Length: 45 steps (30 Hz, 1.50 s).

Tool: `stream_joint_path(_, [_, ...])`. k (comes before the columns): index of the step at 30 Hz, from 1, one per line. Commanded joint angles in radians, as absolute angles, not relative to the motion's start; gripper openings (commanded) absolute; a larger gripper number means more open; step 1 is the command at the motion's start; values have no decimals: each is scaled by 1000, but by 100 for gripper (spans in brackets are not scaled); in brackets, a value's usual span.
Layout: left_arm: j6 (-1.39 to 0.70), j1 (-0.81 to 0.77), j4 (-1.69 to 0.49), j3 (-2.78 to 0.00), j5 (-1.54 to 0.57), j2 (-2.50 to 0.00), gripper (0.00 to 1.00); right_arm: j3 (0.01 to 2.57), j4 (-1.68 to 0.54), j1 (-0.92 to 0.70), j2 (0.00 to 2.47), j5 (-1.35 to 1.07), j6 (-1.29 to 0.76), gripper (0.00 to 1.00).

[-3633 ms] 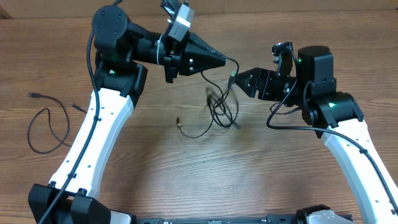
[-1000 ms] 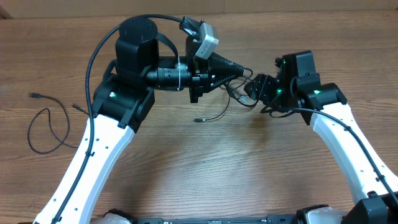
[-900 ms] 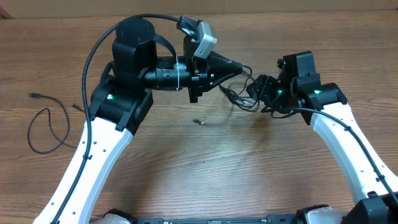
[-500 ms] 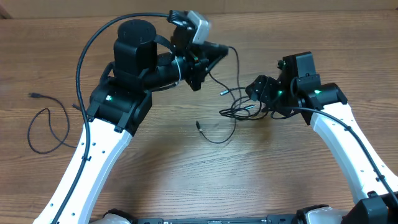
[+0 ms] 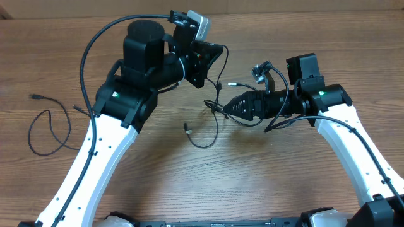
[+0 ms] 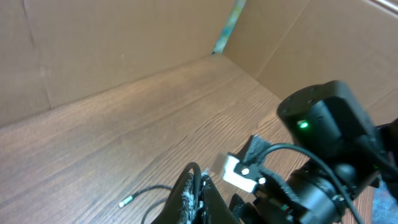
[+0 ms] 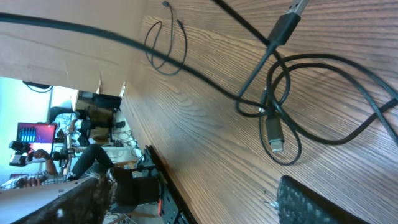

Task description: Untangle cables

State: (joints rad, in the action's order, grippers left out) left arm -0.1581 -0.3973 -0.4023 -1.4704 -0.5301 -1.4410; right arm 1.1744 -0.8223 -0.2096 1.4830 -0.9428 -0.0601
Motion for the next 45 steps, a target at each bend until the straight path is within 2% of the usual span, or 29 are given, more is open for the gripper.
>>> stream_joint_path(1, [-169,-393,-407,-1475,-531,-1453,4,1190,-814,-208,1483,-934,-30,78])
stream_joint_path(4, [-170,-393,-407,-1475,-532,-1453,4,1190,-813,-208,1483,-838,-64,76])
stream_joint_path(10, [-316,-393,-407,-1475,-532,-1453,4,1190,-793,-228,1483,-845,-50,78])
stream_joint_path(18, [-617,-393,-415,-1475,-533,-1453,4,1190,-558,-305,1483,-804,-52,76])
stream_joint_path(22, [-705,-393,-414,-1475,-532,-1453,4,1190,-467,-347,1483,-768,-57,71])
stream_joint_path(30, [-794,-393,-413,-1475,-562,-1453,4,1190,-452,-412,1483,-628,-82,65])
stream_joint_path(31, [-794,-393,-411,-1475,-567,-1453,4,1190,-450,-416,1483,-624,-82,62])
stream_joint_path(33, [-794,-393,-410,-1475,-566,-1453,4,1190,-449,-421,1483,-621,-82,50])
stream_joint_path(36, [-793,-392,-410,-1475,-543,-1453,4,1190,-451,-421,1483,-622,-84,20])
stream_joint_path(38, [-793,-392,-409,-1475,-527,-1453,4,1190,-450,-421,1483,-622,-104,9])
stream_joint_path(40, [-792,-392,-409,-1475,-513,-1453,4,1190,-451,-421,1483,-622,-105,4])
stream_joint_path(45, [-751,-392,-410,-1475,-421,-1453,4,1190,-474,-421,1483,-624,-109,4])
